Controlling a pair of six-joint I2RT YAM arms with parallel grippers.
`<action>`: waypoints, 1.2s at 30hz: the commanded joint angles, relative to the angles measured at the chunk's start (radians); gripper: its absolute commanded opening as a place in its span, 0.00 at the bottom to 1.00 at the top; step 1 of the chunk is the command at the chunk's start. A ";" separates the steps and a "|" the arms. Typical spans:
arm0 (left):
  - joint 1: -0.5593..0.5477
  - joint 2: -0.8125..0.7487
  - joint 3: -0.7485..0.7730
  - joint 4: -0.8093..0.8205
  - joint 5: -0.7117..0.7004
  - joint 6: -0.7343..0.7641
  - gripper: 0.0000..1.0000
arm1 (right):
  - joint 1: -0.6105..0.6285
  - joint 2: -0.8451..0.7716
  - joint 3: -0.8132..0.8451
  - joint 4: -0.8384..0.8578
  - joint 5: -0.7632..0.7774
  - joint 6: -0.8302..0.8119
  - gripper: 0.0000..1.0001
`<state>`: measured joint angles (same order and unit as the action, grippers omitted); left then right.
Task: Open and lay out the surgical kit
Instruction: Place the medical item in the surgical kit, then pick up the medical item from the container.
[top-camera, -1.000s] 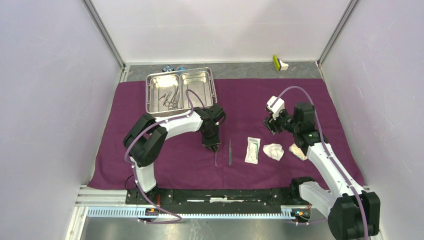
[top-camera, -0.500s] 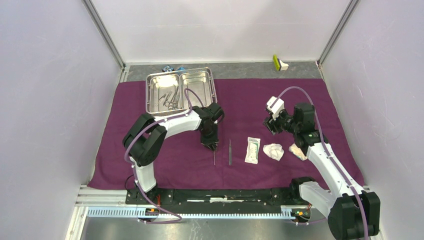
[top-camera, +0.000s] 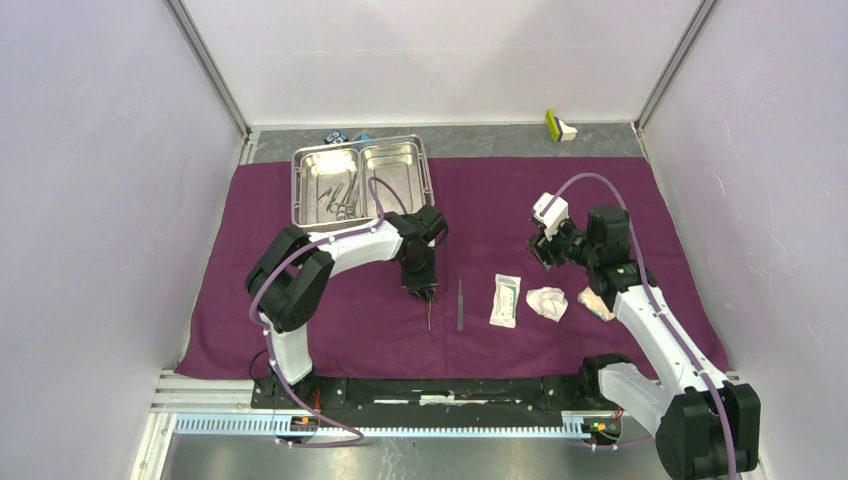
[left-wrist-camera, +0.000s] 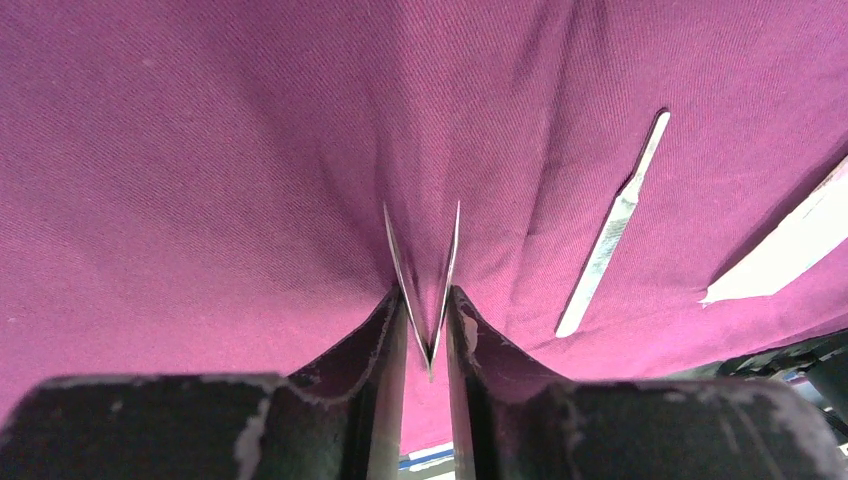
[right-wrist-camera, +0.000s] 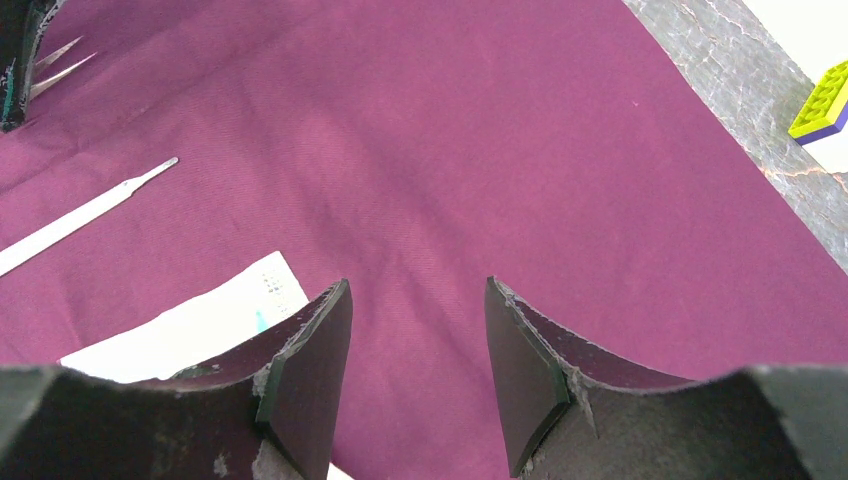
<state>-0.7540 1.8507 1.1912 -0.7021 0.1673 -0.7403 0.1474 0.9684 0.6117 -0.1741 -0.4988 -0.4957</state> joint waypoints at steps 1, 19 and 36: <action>0.002 0.005 -0.004 0.019 0.015 0.033 0.28 | -0.006 0.000 -0.003 0.033 -0.012 -0.007 0.58; 0.003 -0.004 -0.005 0.021 0.017 0.034 0.32 | -0.006 0.001 -0.007 0.036 -0.011 -0.010 0.58; 0.027 -0.221 0.093 -0.007 -0.219 0.255 0.92 | -0.006 0.054 0.078 0.104 -0.037 0.007 0.59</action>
<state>-0.7509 1.7210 1.2037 -0.7124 0.0624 -0.5922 0.1474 0.9932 0.6243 -0.1596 -0.5011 -0.4984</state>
